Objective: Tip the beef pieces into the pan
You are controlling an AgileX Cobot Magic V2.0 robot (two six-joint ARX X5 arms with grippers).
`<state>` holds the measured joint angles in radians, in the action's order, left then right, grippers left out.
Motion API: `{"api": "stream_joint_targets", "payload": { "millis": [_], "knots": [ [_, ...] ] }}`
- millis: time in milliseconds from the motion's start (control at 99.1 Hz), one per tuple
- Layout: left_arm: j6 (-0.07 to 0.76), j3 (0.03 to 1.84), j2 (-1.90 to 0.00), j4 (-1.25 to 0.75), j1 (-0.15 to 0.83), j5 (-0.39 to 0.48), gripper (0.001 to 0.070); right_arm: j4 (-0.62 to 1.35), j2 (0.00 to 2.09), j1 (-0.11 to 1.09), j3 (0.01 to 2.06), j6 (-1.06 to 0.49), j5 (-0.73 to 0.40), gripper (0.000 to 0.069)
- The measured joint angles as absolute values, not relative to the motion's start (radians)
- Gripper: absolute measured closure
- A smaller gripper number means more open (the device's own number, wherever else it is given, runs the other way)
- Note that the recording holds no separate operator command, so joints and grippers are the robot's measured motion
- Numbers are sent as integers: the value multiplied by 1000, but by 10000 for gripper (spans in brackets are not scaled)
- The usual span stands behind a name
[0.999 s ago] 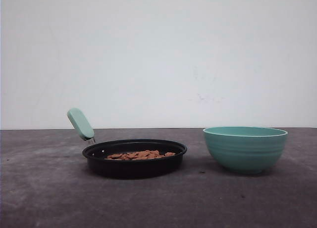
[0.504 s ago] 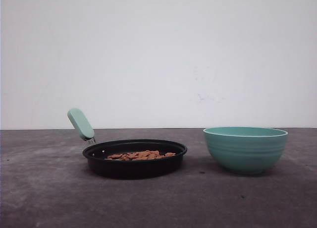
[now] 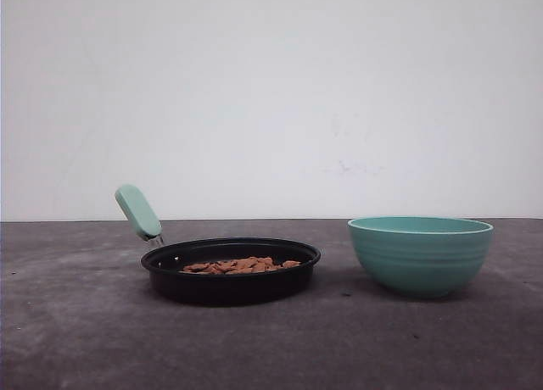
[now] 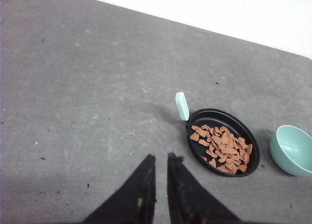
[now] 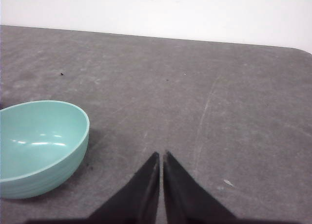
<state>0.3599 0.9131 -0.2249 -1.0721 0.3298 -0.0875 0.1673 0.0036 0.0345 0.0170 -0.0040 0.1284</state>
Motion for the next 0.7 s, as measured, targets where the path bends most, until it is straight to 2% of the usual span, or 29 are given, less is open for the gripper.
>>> {"api": "stream_joint_targets", "payload": {
  "millis": [393, 494, 585, 696],
  "knots": [
    [359, 913, -225, -1072, 330, -88, 691, 167, 4, 35, 17, -4, 128, 679],
    [297, 912, -220, -1051, 330, -119, 691, 167, 4, 35, 17, -4, 128, 679],
    [231, 872, -181, -904, 323, -128, 691, 167, 4, 35, 17, -4, 128, 679],
    [120, 736, -125, -561, 282, -129, 691, 167, 4, 35, 17, -4, 128, 679]
  ]
}}
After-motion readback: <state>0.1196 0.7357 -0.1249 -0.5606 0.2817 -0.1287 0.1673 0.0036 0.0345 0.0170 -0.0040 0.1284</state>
